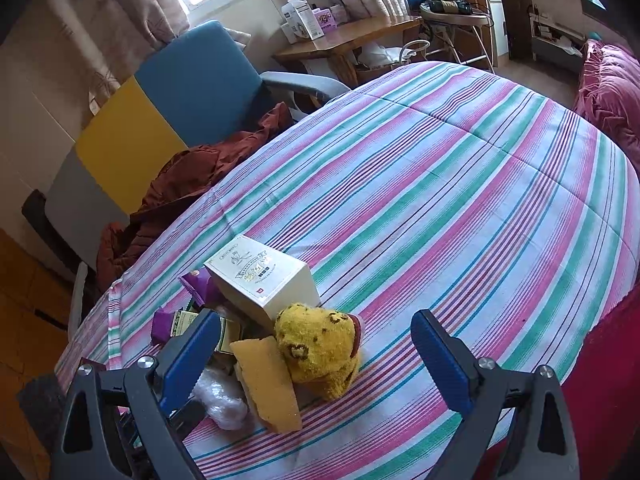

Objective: Organize objects
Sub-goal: 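Grasp the white plastic-wrapped cotton ball with the left gripper, then grasp the yellow plush toy with the right gripper while the left gripper holds the cotton ball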

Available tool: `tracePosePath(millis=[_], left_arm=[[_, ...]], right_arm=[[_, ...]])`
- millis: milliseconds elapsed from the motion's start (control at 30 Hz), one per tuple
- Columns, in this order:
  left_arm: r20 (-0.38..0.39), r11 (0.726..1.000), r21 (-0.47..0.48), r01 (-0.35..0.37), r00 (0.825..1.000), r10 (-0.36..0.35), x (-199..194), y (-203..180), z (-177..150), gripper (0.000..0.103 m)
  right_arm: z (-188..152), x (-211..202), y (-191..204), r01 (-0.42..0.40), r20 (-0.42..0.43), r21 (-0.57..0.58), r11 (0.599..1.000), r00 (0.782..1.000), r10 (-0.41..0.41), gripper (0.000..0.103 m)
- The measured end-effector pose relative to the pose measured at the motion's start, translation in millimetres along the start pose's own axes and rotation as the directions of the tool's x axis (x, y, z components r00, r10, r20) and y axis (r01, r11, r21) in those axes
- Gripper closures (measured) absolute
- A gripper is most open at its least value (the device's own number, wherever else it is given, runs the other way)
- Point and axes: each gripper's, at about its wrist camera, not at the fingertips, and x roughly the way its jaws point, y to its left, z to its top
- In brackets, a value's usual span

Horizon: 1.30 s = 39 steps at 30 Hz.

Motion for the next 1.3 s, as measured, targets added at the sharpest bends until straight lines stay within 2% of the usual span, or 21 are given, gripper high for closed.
tracePosePath(millis=[100, 133, 167, 233, 267, 400, 533, 733, 1000, 1167, 1300], left_arm=[[-0.044, 0.999, -0.011, -0.04, 0.998, 0.039, 29.4, -0.9, 3.7, 0.026], [-0.027, 0.999, -0.015, -0.051, 0.998, 0.051, 32.7, -0.4, 3.2, 0.026], [-0.001, 0.997, 0.003, -0.077, 0.997, 0.077, 33.0, -3.0, 2.8, 0.03], [0.006, 0.989, 0.051, -0.139, 0.99, 0.139, 34.7, -7.5, -1.6, 0.043], [0.013, 0.986, 0.072, -0.152, 0.988, 0.151, 34.4, -8.0, -4.1, 0.043], [0.039, 0.985, 0.12, -0.126, 0.992, 0.122, 30.8, -3.5, -12.2, 0.046], [0.049, 0.975, 0.166, -0.144, 0.989, 0.138, 32.4, -5.8, -14.6, 0.047], [0.061, 0.985, 0.127, -0.117, 0.992, 0.11, 24.9, 12.0, -15.1, 0.066], [0.077, 0.989, 0.115, -0.094, 0.993, 0.086, 17.0, 15.7, -23.5, 0.064], [0.08, 0.993, 0.098, -0.067, 0.995, 0.06, 14.4, 20.8, -25.7, 0.064], [0.084, 0.994, 0.095, -0.061, 0.995, 0.053, 14.2, 20.8, -26.5, 0.064]], right_arm=[[0.0, 1.4, 2.1, 0.002, -0.005, -0.013, 1.0, 1.0, -0.002, 0.005], [0.1, 1.3, 1.5, 0.0, -0.005, -0.012, 1.0, 1.0, 0.0, 0.005], [0.2, 0.9, 0.6, -0.002, -0.004, -0.009, 1.0, 1.0, 0.002, 0.005], [0.8, 0.6, -0.9, -0.01, -0.004, -0.002, 1.0, 1.0, 0.01, 0.005], [1.2, 1.0, -0.9, -0.011, -0.006, -0.002, 1.0, 1.0, 0.011, 0.006], [0.6, 2.4, 0.4, 0.001, -0.012, -0.013, 1.0, 1.0, -0.001, 0.01], [1.0, 2.8, -4.3, 0.006, -0.016, 0.007, 1.0, 1.0, -0.006, 0.011], [1.2, 4.8, -7.5, 0.023, -0.024, 0.031, 0.999, 0.999, -0.022, 0.014], [0.7, 5.4, -2.2, 0.046, -0.014, 0.007, 0.999, 0.999, -0.046, 0.016], [-1.8, 19.4, 3.1, -0.031, -0.081, -0.006, 1.0, 0.996, 0.03, 0.016], [1.2, 14.8, 6.3, -0.082, -0.045, -0.002, 0.997, 0.996, 0.082, 0.005]])
